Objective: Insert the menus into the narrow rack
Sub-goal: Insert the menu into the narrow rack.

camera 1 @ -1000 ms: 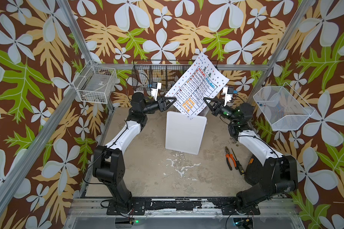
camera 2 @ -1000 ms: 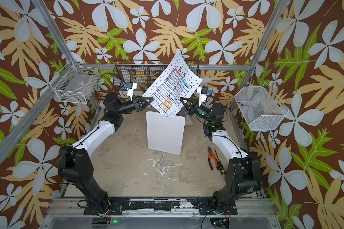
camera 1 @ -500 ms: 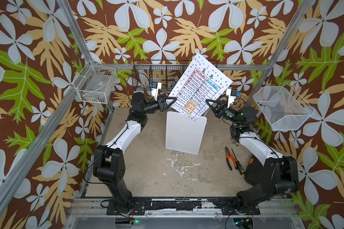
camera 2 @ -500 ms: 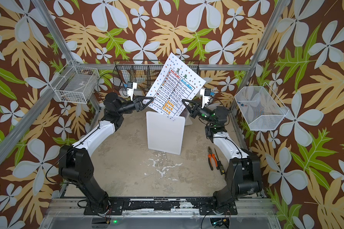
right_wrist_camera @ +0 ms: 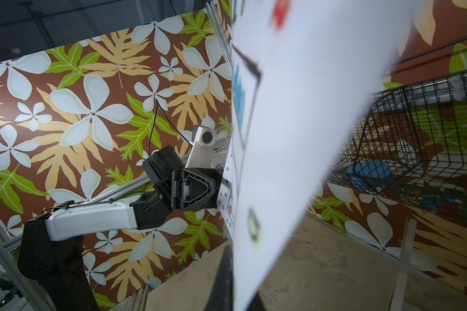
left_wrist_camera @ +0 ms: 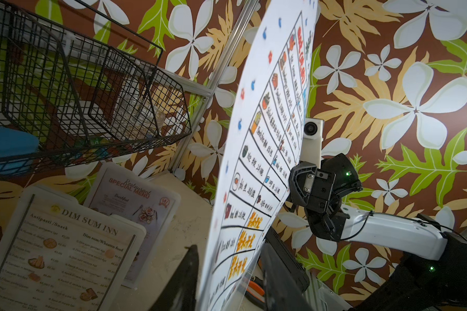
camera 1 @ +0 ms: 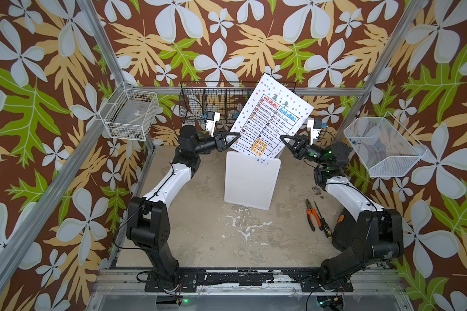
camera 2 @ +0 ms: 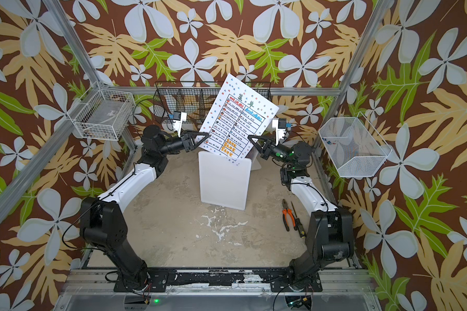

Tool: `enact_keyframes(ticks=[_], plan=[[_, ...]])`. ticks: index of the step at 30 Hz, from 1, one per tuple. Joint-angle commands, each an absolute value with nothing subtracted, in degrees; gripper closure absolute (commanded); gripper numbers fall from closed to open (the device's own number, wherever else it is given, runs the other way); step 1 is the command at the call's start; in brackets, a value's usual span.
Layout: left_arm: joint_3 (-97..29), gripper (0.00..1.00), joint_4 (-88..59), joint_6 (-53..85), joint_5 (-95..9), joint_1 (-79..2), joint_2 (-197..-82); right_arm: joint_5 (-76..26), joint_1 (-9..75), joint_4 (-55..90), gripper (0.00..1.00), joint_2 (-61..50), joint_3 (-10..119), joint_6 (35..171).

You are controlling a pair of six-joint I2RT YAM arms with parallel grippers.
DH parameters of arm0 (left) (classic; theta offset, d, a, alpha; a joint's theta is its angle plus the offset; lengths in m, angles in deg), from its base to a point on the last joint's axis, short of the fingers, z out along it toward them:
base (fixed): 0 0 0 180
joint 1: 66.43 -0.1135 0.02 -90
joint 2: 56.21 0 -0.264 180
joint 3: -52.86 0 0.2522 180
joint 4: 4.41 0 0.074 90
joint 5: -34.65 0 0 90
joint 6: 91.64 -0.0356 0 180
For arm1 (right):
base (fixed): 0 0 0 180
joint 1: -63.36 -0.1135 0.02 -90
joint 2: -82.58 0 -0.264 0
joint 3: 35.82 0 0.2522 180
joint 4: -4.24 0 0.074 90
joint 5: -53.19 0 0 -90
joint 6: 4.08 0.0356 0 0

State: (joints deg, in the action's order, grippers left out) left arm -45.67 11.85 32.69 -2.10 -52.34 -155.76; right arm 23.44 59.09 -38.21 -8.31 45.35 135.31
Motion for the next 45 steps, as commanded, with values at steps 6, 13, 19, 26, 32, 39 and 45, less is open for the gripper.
enact_keyframes(ticks=[6, 13, 19, 26, 32, 39, 45], plan=[[-49.1, 0.57, 5.8, 27.4, 0.2, -52.2, -156.9, 25.4, 59.1, -23.4, 1.0, -8.0, 49.1, 124.9], [-51.4, 0.57, 2.2, 25.0, 1.0, -52.2, -157.7, 24.5, 59.1, -10.4, 1.0, -7.9, 53.3, 115.9], [-52.7, 0.57, 0.3, 23.6, 1.4, -52.2, -158.2, 23.8, 59.1, -1.3, 1.0, -7.9, 56.8, 109.7], [-53.4, 0.57, -1.2, 22.5, 2.1, -52.2, -158.4, 23.5, 59.1, 6.7, 1.0, -8.2, 60.6, 103.5], [-54.1, 0.54, -1.9, 22.2, 2.3, -52.2, -158.7, 24.5, 59.7, 8.5, 1.0, -8.1, 62.1, 102.0], [-54.5, 0.52, -1.9, 22.3, 2.7, -52.2, -159.0, 29.0, 60.6, 4.7, 1.0, -8.5, 62.3, 105.9], [-54.6, 0.5, -2.1, 22.2, 2.9, -52.2, -159.1, 32.9, 60.8, 4.6, 1.0, -9.7, 64.0, 107.1]])
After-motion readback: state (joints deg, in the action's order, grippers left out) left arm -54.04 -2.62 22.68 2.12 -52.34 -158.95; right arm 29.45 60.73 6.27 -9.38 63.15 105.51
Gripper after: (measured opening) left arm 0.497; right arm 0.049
